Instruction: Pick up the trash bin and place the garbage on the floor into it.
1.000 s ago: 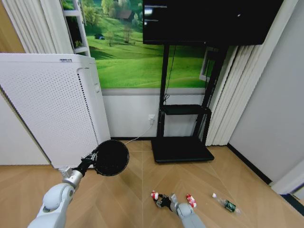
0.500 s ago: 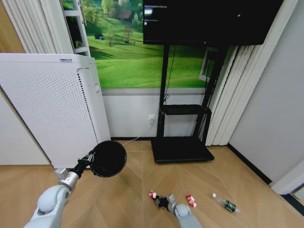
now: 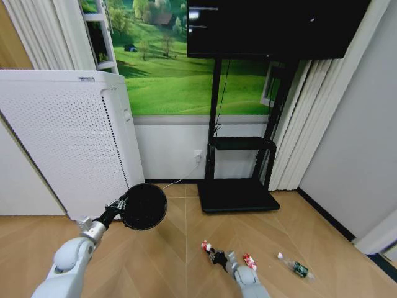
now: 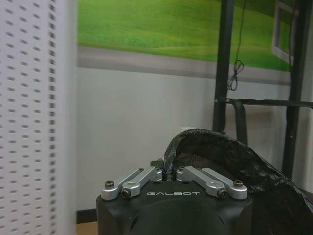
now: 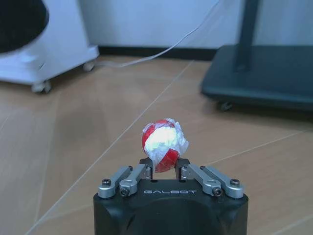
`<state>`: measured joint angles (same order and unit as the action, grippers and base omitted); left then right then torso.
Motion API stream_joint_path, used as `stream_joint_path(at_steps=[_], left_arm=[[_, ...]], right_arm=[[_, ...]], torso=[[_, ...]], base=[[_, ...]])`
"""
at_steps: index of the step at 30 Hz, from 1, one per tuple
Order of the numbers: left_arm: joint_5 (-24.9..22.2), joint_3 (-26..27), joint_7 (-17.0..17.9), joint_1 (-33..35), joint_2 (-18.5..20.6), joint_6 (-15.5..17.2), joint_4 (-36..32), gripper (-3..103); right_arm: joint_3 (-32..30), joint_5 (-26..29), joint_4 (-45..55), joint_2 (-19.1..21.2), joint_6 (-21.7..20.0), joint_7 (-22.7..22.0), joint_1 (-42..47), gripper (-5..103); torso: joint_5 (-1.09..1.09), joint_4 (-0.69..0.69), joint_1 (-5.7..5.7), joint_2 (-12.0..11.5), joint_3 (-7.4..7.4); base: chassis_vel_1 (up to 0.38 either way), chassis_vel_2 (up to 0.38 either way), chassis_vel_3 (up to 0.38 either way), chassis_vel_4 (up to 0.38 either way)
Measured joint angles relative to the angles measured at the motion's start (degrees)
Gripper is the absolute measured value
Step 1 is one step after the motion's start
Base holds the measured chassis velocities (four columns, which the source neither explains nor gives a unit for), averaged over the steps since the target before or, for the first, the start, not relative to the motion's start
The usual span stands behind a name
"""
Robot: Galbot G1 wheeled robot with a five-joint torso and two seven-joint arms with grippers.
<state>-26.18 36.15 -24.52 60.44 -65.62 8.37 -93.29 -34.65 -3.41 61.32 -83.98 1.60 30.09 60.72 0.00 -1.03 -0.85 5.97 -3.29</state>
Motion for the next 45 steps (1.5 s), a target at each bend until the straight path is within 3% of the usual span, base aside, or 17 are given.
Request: stream_joint_path(at_steps=[3,7,15,24,32,45], left_arm=[[1.8,-6.6,0.0,-6.4,-2.1,-0.8,4.7,7],[2.8,-10.8,0.2,-10.7,-3.5,-1.3,7.7,7],[3.4,-12.6,0.7,-13.0,-3.5,-1.3,9.9,7],[4.3,-15.4,0.6,-15.3,-3.8,-1.3,12.4,7],[5.3,-21.2,0.8,-18.8,-5.2,-1.3,13.9,7],[7.3,-28.2,3.0,-19.7,-12.0,-0.9,14.6,7]], right_arm=[[-2.8,4.4,6.4,2.1,-1.4,-1.3,2.4,23],[-5.4,8.5,9.0,4.4,-2.3,-3.2,3.3,23],[-5.9,13.4,13.5,8.3,-2.3,-6.0,3.3,23],[-5.2,19.4,30.7,10.8,-5.4,-6.7,7.7,23],[-2.6,20.1,43.0,11.0,-6.3,-6.9,14.4,23],[6.0,17.0,44.8,9.7,-8.8,-6.4,10.6,23]], torso=[[0.00,-0.04,0.00,0.0,0.00],[-0.02,-0.03,0.00,0.0,0.00],[0.00,0.00,0.00,0.0,0.00],[0.01,0.01,0.00,0.0,0.00],[0.00,-0.02,0.01,0.0,0.00],[0.00,-0.02,0.01,0.0,0.00]], base=[[0.000,0.000,0.000,0.000],[0.000,0.000,0.000,0.000],[0.000,0.000,0.000,0.000],[0.000,0.000,0.000,0.000],[0.000,0.000,0.000,0.000],[0.000,0.000,0.000,0.000]])
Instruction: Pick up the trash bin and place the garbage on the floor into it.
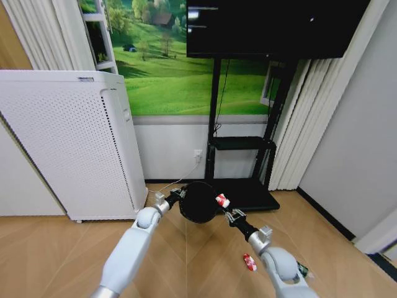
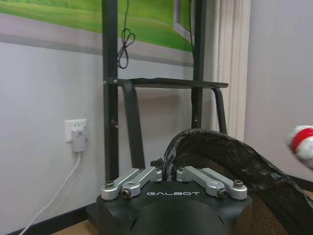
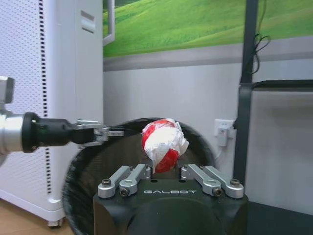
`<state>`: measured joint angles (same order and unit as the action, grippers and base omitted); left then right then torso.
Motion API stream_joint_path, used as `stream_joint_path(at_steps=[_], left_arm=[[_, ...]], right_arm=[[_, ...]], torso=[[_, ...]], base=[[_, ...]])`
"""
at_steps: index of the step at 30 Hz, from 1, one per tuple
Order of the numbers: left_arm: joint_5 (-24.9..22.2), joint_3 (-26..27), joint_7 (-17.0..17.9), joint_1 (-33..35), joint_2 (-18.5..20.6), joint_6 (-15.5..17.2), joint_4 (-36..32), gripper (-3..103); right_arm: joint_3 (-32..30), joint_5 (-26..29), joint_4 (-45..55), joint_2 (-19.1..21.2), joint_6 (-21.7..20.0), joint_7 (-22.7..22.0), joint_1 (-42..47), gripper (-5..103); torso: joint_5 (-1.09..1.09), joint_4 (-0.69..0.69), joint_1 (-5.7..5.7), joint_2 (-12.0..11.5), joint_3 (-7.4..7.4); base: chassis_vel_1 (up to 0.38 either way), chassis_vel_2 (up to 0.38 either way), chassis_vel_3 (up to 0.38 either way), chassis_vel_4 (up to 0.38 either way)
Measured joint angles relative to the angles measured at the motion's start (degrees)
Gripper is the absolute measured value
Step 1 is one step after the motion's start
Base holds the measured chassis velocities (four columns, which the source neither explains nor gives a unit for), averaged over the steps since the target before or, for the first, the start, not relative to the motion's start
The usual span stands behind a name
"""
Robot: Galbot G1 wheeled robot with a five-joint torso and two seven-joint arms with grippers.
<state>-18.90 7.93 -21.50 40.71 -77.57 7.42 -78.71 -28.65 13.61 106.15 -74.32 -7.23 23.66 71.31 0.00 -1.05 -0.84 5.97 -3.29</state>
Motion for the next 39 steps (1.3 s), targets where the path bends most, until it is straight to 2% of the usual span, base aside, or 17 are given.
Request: stream_joint_path(at_steps=[11,14,15,18,19,21,23,24,25,26,29,33,35,39], left_arm=[[0.6,-1.2,0.2,0.1,-1.8,0.0,0.0,7],[0.6,-0.9,0.2,0.2,-1.6,0.0,-0.6,7],[0.6,-0.9,0.2,0.2,-1.6,0.0,-0.6,7],[0.5,-0.4,0.2,0.4,-1.1,0.1,-1.3,7],[0.5,-0.4,0.2,0.4,-1.1,0.1,-1.3,7],[0.4,-0.2,0.2,0.5,-0.6,0.2,-1.8,7],[0.3,-0.1,0.2,0.6,-0.5,0.2,-2.0,7],[0.3,-0.1,0.2,0.6,-0.4,0.3,-2.2,7],[0.2,0.2,0.3,0.6,0.0,0.3,-2.5,7],[0.2,0.2,0.3,0.6,0.0,0.3,-2.5,7],[0.2,0.8,0.3,0.5,0.7,0.4,-2.7,7],[0.1,1.3,0.3,0.3,1.1,0.4,-2.7,7],[0.0,1.8,0.1,0.2,1.6,0.3,-2.7,7],[-0.4,2.3,0.0,0.2,2.5,0.3,-3.0,7]], right_arm=[[4.4,-3.0,-3.4,-1.2,-2.1,-1.5,-3.0,23],[4.2,-3.0,-4.1,-1.1,-2.1,-1.6,-3.5,39],[4.2,-3.0,-4.1,-1.1,-2.1,-1.6,-3.5,39],[3.5,-2.6,-4.2,-0.8,-2.2,-1.6,-4.1,55],[3.5,-2.6,-4.2,-0.8,-2.2,-1.6,-4.1,55],[3.0,-1.8,-3.6,-0.7,-2.5,-1.7,-4.1,67],[2.6,-1.5,-3.1,-0.6,-2.6,-1.9,-4.1,67],[2.3,-1.2,-2.9,-0.6,-2.6,-2.1,-4.0,73],[1.2,-0.3,-2.1,-0.6,-2.7,-3.1,-3.6,78],[1.2,-0.3,-2.1,-0.6,-2.7,-3.1,-3.6,78],[-1.7,2.1,-0.3,-0.3,-2.6,-5.4,-1.8,94],[-3.3,4.0,0.5,0.1,-2.1,-6.9,0.4,99],[-5.0,5.3,0.4,0.2,-1.2,-8.5,3.3,100],[-6.1,5.5,-1.1,0.2,-0.1,-8.8,5.2,100]], torso=[[0.00,0.01,0.00,0.0,0.00],[0.00,0.01,-0.01,0.0,0.00],[0.00,0.01,-0.01,0.0,0.00],[0.00,0.01,0.00,0.0,0.00],[0.00,0.01,0.00,0.0,0.00],[0.00,0.01,-0.01,0.0,-0.01],[0.00,0.01,0.00,0.0,0.00],[0.01,0.01,0.00,0.0,0.00],[0.00,0.01,0.00,0.0,0.00],[0.00,0.01,0.00,0.0,0.00],[0.00,0.01,0.00,0.0,0.00],[0.01,0.01,0.00,0.0,0.00],[0.00,0.00,-0.01,0.0,0.00],[0.01,-0.01,0.00,0.0,0.00]], base=[[0.000,0.000,0.000,0.000],[0.000,0.000,0.000,0.000],[0.000,0.000,0.000,0.000],[0.000,0.000,0.000,0.000],[0.000,0.000,0.000,0.000],[0.000,0.000,0.000,0.000],[0.000,0.000,0.000,0.000],[0.000,0.000,0.000,0.000],[0.000,0.000,0.000,0.000],[0.000,0.000,0.000,0.000],[0.000,0.000,0.000,0.000],[0.000,0.000,0.000,0.000],[0.000,0.000,0.000,0.000],[0.000,0.000,0.000,0.000]])
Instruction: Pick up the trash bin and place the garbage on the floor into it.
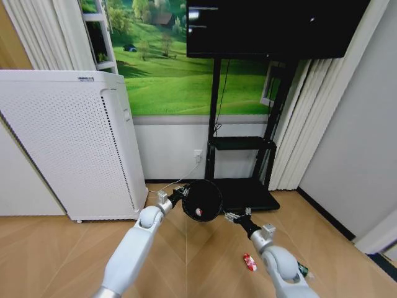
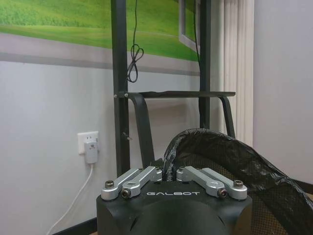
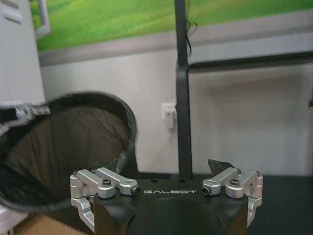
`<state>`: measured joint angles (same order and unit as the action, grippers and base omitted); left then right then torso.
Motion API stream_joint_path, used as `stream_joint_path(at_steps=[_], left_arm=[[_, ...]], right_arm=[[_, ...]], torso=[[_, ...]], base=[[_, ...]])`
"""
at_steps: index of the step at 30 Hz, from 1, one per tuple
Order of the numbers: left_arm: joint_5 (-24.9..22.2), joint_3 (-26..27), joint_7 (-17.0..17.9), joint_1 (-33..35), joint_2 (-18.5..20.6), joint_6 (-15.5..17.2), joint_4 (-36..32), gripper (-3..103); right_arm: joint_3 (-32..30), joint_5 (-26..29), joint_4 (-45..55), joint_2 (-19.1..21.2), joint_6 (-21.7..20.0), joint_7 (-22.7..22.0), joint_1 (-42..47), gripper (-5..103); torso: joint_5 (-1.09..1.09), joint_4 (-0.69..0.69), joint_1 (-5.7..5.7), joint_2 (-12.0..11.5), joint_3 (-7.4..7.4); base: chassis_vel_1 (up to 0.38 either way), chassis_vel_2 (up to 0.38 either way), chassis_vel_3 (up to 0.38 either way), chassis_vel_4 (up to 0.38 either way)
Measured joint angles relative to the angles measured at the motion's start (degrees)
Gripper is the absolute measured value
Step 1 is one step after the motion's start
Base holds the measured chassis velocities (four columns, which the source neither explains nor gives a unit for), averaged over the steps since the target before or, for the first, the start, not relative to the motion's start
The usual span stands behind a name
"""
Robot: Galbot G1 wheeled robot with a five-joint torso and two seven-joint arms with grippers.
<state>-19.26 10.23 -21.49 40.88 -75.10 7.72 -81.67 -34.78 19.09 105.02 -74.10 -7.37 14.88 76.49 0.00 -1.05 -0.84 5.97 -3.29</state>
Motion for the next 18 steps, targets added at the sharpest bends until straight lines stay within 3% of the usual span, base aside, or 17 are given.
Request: stream_joint_path(at_steps=[8,18], left_arm=[[-0.6,0.4,-0.1,-2.0,1.7,-0.1,-1.2,7],[-2.0,-1.0,-0.1,-4.4,3.4,0.3,-4.2,7]], right_arm=[[2.5,-5.0,-9.1,-1.3,4.5,-2.0,0.7,100],[3.6,-8.1,-15.7,-2.9,4.6,-2.0,0.2,100]], torso=[[-0.01,0.02,0.00,0.0,0.00],[0.00,0.01,0.00,0.0,0.00]], base=[[0.000,0.000,0.000,0.000],[0.000,0.000,0.000,0.000]])
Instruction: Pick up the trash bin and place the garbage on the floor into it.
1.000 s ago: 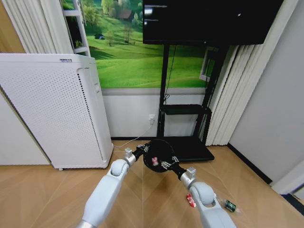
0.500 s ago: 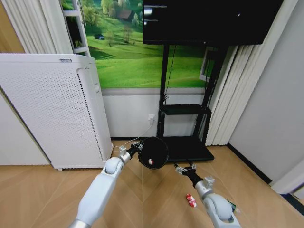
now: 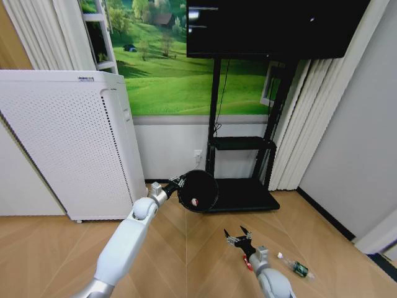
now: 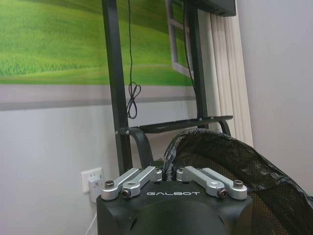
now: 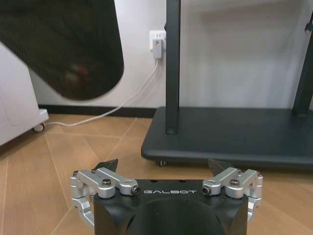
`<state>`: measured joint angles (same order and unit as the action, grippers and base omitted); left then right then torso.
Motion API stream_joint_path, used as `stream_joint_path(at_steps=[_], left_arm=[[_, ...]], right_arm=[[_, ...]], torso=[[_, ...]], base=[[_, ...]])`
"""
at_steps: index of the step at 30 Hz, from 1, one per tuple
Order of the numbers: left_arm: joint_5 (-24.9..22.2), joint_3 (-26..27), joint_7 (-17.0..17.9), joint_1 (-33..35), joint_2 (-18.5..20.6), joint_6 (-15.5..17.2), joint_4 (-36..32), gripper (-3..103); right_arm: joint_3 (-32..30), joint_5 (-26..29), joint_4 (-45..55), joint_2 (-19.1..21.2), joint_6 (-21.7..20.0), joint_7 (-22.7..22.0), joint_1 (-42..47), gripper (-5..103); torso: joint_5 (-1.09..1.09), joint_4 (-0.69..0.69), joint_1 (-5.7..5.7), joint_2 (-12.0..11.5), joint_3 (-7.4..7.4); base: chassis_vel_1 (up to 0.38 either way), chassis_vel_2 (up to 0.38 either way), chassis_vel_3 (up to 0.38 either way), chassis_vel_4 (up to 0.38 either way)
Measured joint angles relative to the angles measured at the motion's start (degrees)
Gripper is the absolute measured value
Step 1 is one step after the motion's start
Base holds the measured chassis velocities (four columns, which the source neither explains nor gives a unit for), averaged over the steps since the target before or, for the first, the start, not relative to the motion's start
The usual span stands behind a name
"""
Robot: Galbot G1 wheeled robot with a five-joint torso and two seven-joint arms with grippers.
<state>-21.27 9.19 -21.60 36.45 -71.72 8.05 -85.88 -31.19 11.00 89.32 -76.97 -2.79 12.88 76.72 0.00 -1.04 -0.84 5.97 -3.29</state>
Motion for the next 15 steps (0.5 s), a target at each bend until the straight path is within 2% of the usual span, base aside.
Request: stream_joint_path(at_steps=[10,15], left_arm=[[-0.2,0.7,0.2,1.3,1.5,0.7,-3.8,7],[-1.2,3.4,0.8,4.2,4.0,1.4,-7.4,7]], right_arm=[[-0.1,-0.6,-2.2,-0.9,-1.1,0.7,-0.2,100],[-0.3,-0.9,-0.3,-1.0,-2.6,0.3,-0.5,100]], torso=[[0.00,0.00,0.00,0.0,0.00],[0.00,0.01,0.00,0.0,0.00]], base=[[0.000,0.000,0.000,0.000],[0.000,0.000,0.000,0.000]])
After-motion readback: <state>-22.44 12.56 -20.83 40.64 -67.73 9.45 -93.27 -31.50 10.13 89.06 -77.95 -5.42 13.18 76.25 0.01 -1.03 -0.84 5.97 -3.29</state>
